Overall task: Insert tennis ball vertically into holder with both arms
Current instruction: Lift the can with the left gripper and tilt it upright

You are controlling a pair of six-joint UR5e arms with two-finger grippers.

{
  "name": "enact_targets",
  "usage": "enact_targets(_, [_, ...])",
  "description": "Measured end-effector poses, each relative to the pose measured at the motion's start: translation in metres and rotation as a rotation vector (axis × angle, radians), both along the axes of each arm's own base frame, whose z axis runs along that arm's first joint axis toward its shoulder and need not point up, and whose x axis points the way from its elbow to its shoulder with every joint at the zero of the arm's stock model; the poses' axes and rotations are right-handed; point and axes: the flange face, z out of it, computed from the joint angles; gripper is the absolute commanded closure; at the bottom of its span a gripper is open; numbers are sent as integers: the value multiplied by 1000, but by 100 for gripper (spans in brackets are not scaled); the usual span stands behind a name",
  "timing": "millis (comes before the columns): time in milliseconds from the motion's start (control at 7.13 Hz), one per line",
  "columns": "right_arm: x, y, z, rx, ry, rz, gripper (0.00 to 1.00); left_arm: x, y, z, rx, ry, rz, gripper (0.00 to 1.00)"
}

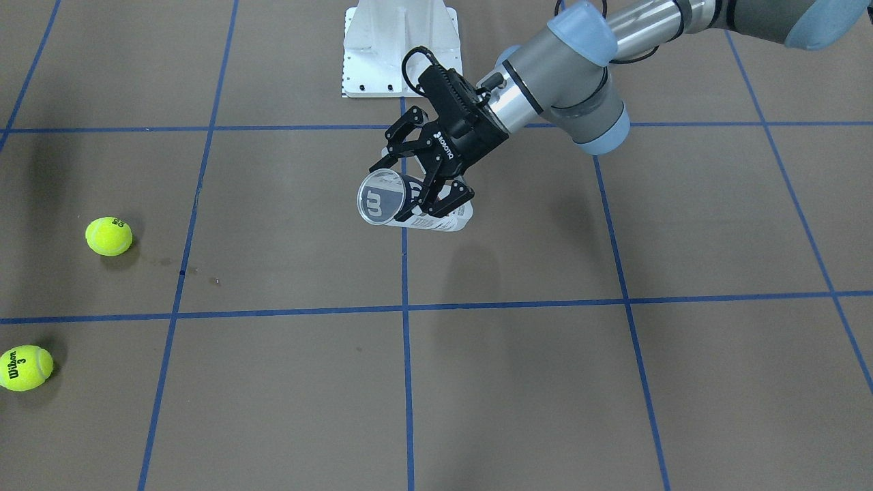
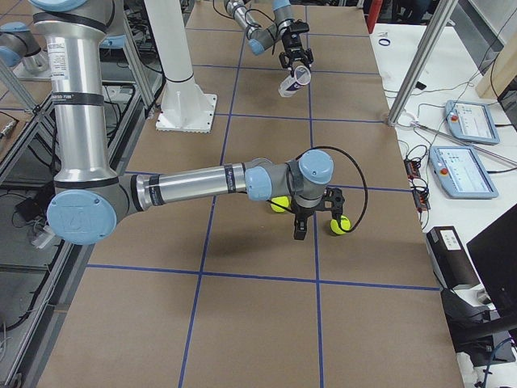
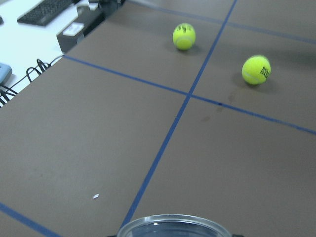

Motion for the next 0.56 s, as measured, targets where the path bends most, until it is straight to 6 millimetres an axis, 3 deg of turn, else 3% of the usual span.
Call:
enact_targets(281, [-1, -4, -6, 10, -3, 0, 1, 4, 5, 1, 18, 201, -85, 79])
enact_targets(561, [-1, -5, -8, 14, -5, 0, 1, 31, 23, 24, 27, 361, -136, 80])
